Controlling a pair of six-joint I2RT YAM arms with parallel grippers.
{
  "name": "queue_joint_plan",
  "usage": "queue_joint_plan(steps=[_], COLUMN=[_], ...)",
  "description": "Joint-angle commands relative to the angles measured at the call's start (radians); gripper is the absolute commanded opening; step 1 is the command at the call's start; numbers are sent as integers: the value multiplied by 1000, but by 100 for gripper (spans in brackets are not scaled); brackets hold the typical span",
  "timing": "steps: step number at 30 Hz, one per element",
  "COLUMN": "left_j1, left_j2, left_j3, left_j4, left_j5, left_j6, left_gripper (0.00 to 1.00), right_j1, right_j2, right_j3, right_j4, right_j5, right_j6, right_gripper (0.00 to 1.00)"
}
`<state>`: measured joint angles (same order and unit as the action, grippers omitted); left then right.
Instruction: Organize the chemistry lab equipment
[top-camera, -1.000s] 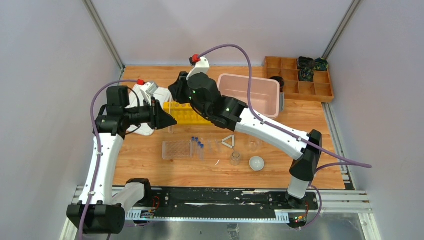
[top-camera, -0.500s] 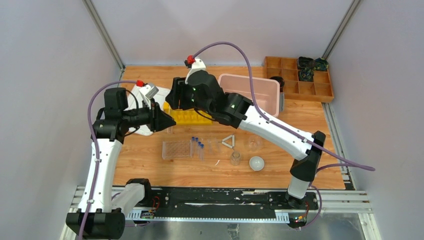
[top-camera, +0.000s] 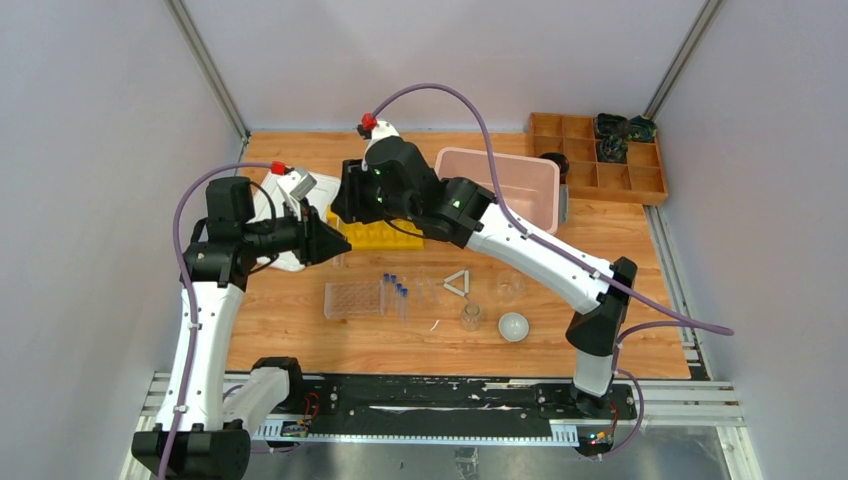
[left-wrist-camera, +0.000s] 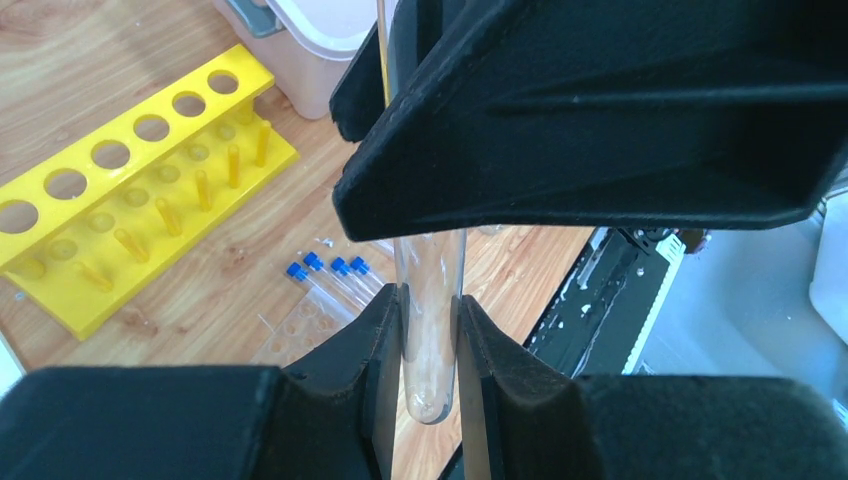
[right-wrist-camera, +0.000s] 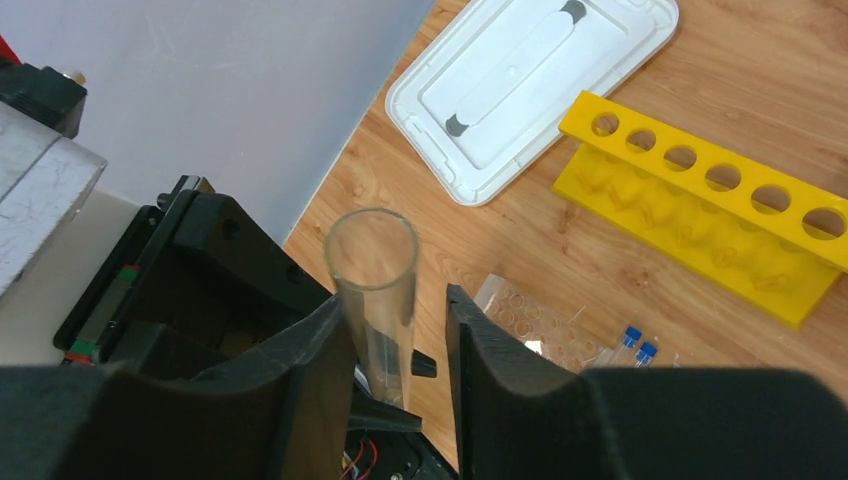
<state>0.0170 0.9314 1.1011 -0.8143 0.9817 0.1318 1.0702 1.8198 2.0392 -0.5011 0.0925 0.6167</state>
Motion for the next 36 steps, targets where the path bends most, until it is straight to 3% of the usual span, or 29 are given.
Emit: queue_joint_plan(steps=[1,6,7,10,11,16,21,24,36], left_j1=[-4,-4,-3,-3,-3,-1,41,69,119], left_j2=[-12,0,1,13,19,55,103,130,170], left_j3=[10,11,11,18,21,28,36,46,60], left_j4=[4,3,3,3,4,54,100,106,74], left_j5=[10,3,-2,-51,-77,-237,-296,-320,-386], left_j6=[10,5,3,-23,-33,-111,-196,-222,-235], left_gripper=[0,3,16,93,99,100,100,100,100], right_j1=[-13,-13,-13,-18,-24,-59,-69,-69,-76], right_j2=[17,35,38,40,38,14,-40,-38,89], right_j3=[43,79,88,106,108,28,-233,-365,-449], right_j4=[-35,-35,-36,-35,-32,120,530,728,935], right_j5=[-6,10,19,73,102,245,324,368,382], right_j6=[-8,-38,-49,-107,-136,-307,-570,-648,-696], right_gripper=[36,3,0,0,0,0,0,0,0])
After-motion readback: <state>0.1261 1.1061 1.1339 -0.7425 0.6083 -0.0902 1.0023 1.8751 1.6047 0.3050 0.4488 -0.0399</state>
